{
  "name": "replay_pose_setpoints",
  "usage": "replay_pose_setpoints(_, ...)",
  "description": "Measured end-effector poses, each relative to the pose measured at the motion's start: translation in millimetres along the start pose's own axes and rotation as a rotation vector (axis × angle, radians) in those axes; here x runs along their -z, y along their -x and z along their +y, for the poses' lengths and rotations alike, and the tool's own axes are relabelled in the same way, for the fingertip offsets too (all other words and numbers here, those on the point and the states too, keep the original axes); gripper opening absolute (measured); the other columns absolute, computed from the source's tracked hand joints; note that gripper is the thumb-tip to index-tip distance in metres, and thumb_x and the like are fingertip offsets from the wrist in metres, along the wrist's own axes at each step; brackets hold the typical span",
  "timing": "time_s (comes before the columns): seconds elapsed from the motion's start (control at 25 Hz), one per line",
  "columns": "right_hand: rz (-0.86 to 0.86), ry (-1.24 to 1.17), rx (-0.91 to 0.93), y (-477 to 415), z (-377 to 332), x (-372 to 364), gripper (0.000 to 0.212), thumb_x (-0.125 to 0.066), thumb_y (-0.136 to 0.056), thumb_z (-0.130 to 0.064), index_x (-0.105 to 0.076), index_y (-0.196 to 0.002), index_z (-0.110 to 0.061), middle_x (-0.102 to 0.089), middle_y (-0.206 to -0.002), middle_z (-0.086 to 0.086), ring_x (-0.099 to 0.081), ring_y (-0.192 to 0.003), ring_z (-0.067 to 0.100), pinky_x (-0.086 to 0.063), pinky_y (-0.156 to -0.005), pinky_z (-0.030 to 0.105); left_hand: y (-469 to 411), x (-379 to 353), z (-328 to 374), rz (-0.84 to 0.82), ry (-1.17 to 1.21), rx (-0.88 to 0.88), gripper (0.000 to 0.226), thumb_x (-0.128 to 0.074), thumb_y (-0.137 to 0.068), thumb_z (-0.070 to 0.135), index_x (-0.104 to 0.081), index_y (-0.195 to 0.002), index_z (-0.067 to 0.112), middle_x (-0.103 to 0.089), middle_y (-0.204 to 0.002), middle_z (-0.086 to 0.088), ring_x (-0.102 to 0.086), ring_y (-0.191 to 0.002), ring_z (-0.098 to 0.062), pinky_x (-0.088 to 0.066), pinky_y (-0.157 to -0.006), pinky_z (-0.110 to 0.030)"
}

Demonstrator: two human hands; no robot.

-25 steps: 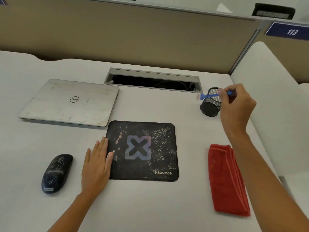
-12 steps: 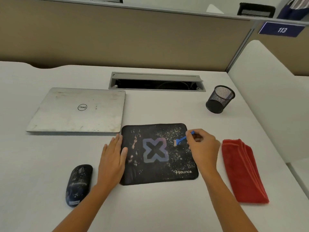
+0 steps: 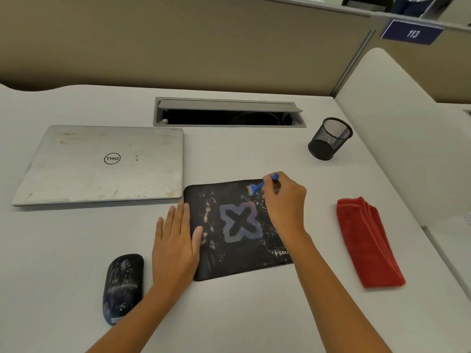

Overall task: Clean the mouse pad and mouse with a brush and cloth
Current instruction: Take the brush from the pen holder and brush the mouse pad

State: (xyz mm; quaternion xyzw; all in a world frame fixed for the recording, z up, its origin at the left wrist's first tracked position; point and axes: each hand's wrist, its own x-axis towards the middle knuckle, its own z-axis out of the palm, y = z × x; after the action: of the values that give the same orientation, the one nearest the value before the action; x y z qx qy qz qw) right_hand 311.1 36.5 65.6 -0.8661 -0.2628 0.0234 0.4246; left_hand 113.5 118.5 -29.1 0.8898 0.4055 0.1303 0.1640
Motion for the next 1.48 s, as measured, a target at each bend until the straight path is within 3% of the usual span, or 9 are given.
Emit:
replay_pose_setpoints(0.24,-0.165,0.036,0.065,-17.0,-18.6,-35.5,0.026,-0.049,-0.098,-0.021,-0.067,-0.105,-0.003,-0.070,-0.093,0.011,-0.067,-0.078,0.016,-0.056,-0.071,0.020,-0.8,-0.1,-1.1,-0.021,-0.007,-0.004,0.069,-0.006,-0.096,0.049,-0.017,-0.153,0.010,-0.019,-0.160,-0.005,-0.012,-0.149,-0.021,-0.005,-0.122,-0.039)
replay_pose_setpoints(0.32,-0.100,0.186,0.041,-26.4,-10.7,-29.2,0.028,-0.043,-0.100,-0.018,-0.065,-0.102,0.000,-0.069,-0.090,0.013,-0.061,-0.072,0.014,-0.046,-0.058,0.016,-0.5,0.3,-1.2,-0.019,-0.010,-0.006,0.069,-0.006,-0.097,0.049,-0.017,-0.153,0.011,-0.019,-0.160,-0.006,-0.012,-0.149,-0.021,-0.004,-0.122,-0.039)
replay_pose_setpoints(0.44,0.018,0.351,-0.012,-37.1,-0.9,-18.6,0.031,-0.038,-0.101,-0.016,-0.063,-0.098,0.001,-0.068,-0.086,0.012,-0.064,-0.075,0.019,-0.050,-0.063,0.025,-0.6,0.1,-1.8,-0.017,-0.021,-0.006,0.069,-0.006,-0.097,0.049,-0.018,-0.153,0.010,-0.021,-0.159,-0.007,-0.013,-0.149,-0.022,-0.005,-0.122,-0.039)
replay_pose_setpoints(0.56,-0.078,0.122,0.085,-31.1,-11.5,-27.5,0.025,-0.045,-0.099,-0.014,-0.065,-0.091,-0.001,-0.062,-0.069,-0.005,-0.060,-0.061,0.004,-0.048,-0.059,0.011,-1.1,-0.8,-1.6,-0.020,-0.017,-0.005,0.069,-0.006,-0.097,0.050,-0.018,-0.153,0.010,-0.020,-0.160,-0.006,-0.012,-0.149,-0.021,-0.004,-0.122,-0.039)
replay_pose_setpoints(0.68,-0.208,-0.026,0.031,-29.9,-15.6,-37.7,0.023,-0.048,-0.098,-0.016,-0.066,-0.097,-0.001,-0.068,-0.079,0.006,-0.062,-0.065,0.010,-0.055,-0.063,0.021,-1.1,-1.2,-2.1,-0.022,-0.009,-0.002,0.069,-0.006,-0.097,0.050,-0.015,-0.153,0.012,-0.018,-0.160,-0.005,-0.010,-0.149,-0.020,-0.002,-0.122,-0.038)
replay_pose_setpoints(0.88,0.101,0.321,-0.060,-54.7,13.0,-10.1,0.027,-0.042,-0.100,-0.014,-0.064,-0.101,0.002,-0.069,-0.088,0.016,-0.064,-0.072,0.020,-0.043,-0.060,0.022,-0.4,1.1,0.2,-0.021,-0.009,0.002,0.068,-0.010,-0.097,0.048,-0.019,-0.153,0.010,-0.020,-0.160,-0.007,-0.013,-0.149,-0.022,-0.007,-0.122,-0.041)
replay_pose_setpoints(1.08,-0.153,0.033,-0.019,-46.9,12.6,-13.8,0.022,-0.049,-0.098,-0.018,-0.066,-0.098,-0.004,-0.069,-0.085,0.011,-0.061,-0.064,0.011,-0.052,-0.061,0.016,-0.6,1.4,-0.4,-0.018,-0.013,-0.002,0.067,-0.012,-0.098,0.047,-0.019,-0.152,0.009,-0.021,-0.160,-0.007,-0.014,-0.149,-0.023,-0.008,-0.122,-0.041)
replay_pose_setpoints(1.28,0.101,0.252,-0.022,-55.1,25.1,9.1,0.024,-0.045,-0.099,-0.013,-0.064,-0.098,0.002,-0.066,-0.078,0.009,-0.053,-0.055,0.004,-0.034,-0.044,0.011,-0.5,2.9,1.9,-0.014,-0.007,0.002,0.067,-0.013,-0.097,0.046,-0.022,-0.152,0.008,-0.023,-0.159,-0.008,-0.017,-0.148,-0.024,-0.010,-0.121,-0.043)
replay_pose_setpoints(1.48,-0.129,0.131,0.003,-42.4,20.5,-2.8,0.024,-0.047,-0.099,-0.019,-0.066,-0.101,-0.003,-0.070,-0.086,0.010,-0.065,-0.073,0.016,-0.053,-0.066,0.026,-0.2,1.3,0.0,-0.008,-0.009,-0.005,0.066,-0.013,-0.098,0.046,-0.022,-0.152,0.009,-0.023,-0.159,-0.008,-0.017,-0.148,-0.024,-0.011,-0.121,-0.043)
